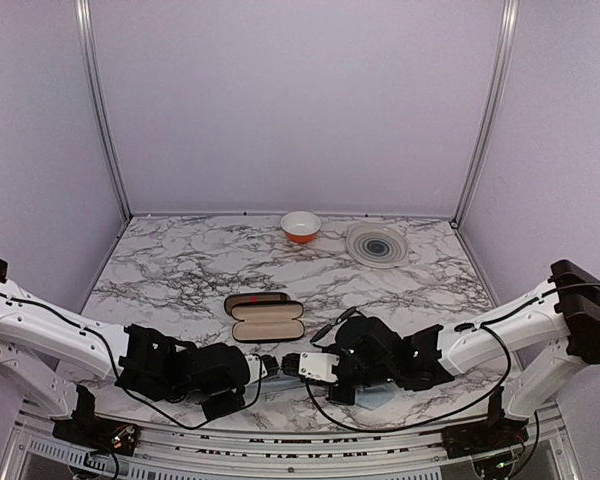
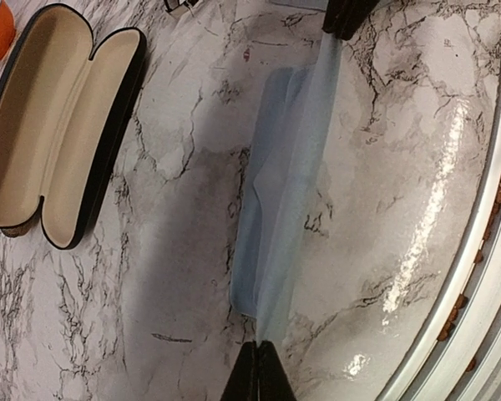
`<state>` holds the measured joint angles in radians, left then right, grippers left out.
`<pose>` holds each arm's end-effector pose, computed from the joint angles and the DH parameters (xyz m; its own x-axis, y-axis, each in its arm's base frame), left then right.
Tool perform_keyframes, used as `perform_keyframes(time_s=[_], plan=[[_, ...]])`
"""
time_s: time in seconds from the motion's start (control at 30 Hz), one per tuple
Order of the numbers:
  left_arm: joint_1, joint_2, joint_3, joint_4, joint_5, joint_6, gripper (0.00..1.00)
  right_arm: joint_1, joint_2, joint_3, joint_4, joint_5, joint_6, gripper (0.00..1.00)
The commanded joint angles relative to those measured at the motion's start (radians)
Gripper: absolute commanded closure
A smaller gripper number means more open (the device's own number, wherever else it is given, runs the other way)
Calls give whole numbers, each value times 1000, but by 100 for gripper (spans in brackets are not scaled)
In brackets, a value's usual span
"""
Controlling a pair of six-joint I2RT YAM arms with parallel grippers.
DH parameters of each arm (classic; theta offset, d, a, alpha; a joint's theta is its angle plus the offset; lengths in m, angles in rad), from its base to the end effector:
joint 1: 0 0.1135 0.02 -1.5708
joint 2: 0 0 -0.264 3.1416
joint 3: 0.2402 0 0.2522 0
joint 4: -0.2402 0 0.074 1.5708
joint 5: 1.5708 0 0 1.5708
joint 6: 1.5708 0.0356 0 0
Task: Organize the sunglasses
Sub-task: Place the folded cleaning cloth in the sunglasses case.
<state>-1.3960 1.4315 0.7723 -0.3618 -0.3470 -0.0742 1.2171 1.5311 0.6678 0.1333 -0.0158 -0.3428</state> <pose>0.0589 -0.2637 0.1807 -0.2142 0.8122 -0.5426 0.8817 0.3998 0.2504 0.1020 0.2779 0.1570 0.0991 -0.7019 -0.7054 -0.9649 0.1055 -0.2406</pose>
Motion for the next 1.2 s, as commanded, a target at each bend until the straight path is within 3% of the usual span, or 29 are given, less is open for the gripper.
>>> perform_keyframes(time_s=[0.0,0.67,1.17], plan=[[-6,-29,32,-39,-50,18,100,-9,-20,53,-56,35,27,100],[72,-83,47,-65,-113,99,100,-36,-5,168,-127,107,8,100],[184,-52,47,-8,-92,201,100,-77,131,284,-149,120,-35,100]])
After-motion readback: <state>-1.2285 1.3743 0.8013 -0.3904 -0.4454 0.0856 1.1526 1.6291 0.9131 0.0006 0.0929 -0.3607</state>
